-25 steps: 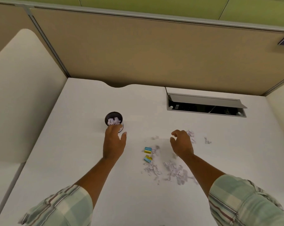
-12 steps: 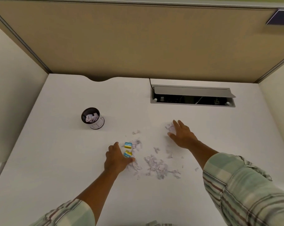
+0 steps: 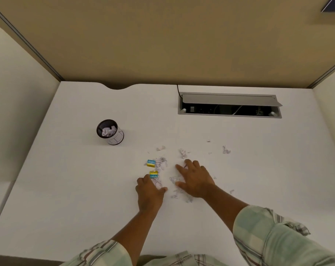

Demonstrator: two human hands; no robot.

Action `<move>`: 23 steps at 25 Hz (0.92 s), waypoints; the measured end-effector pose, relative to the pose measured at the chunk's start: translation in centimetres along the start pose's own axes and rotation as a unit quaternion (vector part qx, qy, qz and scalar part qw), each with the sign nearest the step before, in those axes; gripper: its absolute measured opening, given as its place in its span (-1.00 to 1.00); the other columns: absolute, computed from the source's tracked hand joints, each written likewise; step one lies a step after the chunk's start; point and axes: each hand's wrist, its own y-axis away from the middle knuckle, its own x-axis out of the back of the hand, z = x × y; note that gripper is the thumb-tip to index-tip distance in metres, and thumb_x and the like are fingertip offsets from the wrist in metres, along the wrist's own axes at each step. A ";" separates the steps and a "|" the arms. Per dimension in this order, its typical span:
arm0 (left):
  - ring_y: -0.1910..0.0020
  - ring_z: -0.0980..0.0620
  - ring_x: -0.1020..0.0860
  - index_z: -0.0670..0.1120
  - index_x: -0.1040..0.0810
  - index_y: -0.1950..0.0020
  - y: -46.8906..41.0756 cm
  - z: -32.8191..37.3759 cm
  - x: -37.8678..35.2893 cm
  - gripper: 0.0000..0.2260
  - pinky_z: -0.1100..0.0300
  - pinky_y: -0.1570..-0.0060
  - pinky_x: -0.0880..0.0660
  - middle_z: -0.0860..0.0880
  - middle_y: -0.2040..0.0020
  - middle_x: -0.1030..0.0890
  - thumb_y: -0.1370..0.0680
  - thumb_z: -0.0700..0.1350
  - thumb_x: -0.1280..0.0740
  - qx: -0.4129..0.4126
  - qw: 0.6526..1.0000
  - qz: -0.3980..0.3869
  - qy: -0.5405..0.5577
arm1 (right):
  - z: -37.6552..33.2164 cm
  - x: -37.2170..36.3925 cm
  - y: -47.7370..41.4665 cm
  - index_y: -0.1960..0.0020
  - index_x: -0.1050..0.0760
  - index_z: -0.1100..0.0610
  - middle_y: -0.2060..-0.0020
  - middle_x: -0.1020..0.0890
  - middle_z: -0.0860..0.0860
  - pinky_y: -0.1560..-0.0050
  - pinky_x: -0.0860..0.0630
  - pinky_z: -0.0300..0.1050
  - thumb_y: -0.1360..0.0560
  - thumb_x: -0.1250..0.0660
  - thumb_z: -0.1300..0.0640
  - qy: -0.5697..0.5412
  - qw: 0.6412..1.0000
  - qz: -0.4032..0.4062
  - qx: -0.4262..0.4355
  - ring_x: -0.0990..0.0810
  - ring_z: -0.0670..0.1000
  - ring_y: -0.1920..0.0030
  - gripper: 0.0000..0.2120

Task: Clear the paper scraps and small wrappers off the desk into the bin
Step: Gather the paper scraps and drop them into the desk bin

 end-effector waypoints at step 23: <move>-0.38 -0.03 -0.46 -0.05 -0.39 -0.49 1.6 -2.3 -4.6 -0.57 0.29 -0.30 -0.41 -0.05 -0.41 -0.45 -0.63 -0.01 -0.31 -0.147 0.981 -0.093 -0.085 | -3.7 -2.5 5.0 -0.27 -0.50 0.22 -0.20 -0.49 0.23 0.09 -0.63 0.08 -0.55 -0.34 0.32 0.077 0.993 -0.002 0.089 -0.49 0.22 -0.14 -0.70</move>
